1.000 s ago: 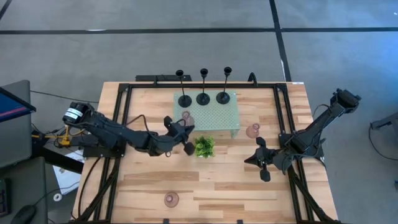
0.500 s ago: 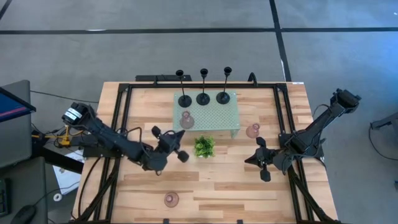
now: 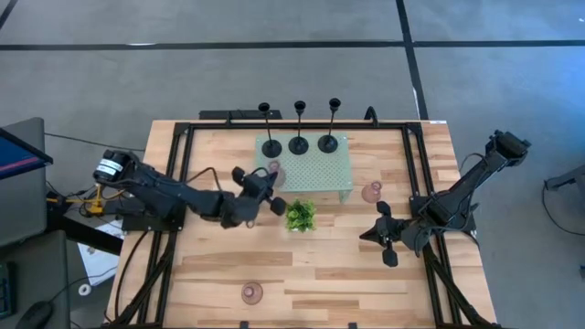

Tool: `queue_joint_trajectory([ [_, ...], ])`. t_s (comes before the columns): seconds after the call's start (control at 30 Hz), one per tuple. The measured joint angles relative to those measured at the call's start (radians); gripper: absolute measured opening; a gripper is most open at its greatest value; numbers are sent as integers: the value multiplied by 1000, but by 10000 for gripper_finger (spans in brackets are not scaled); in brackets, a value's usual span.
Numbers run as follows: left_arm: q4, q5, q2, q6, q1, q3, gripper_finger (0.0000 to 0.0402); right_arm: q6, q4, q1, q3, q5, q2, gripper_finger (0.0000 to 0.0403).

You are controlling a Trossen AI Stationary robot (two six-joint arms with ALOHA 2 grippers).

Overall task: Pick & Place candle stick holders
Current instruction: Put the top pink glass candle holder on the shelf

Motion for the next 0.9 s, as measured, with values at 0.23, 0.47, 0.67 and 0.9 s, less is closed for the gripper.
queue_joint_trajectory([
  [0.23,5,109,53,-31,78,0,2,0,0,0,0,0,0,0],
  [0.47,1,-23,65,-7,23,0,2,0,-3,0,0,0,0,0],
  [0.67,5,-294,60,61,-46,0,2,0,-4,0,0,0,0,0],
  [0.9,2,-263,79,63,30,0,2,0,-6,0,0,1,0,0],
])
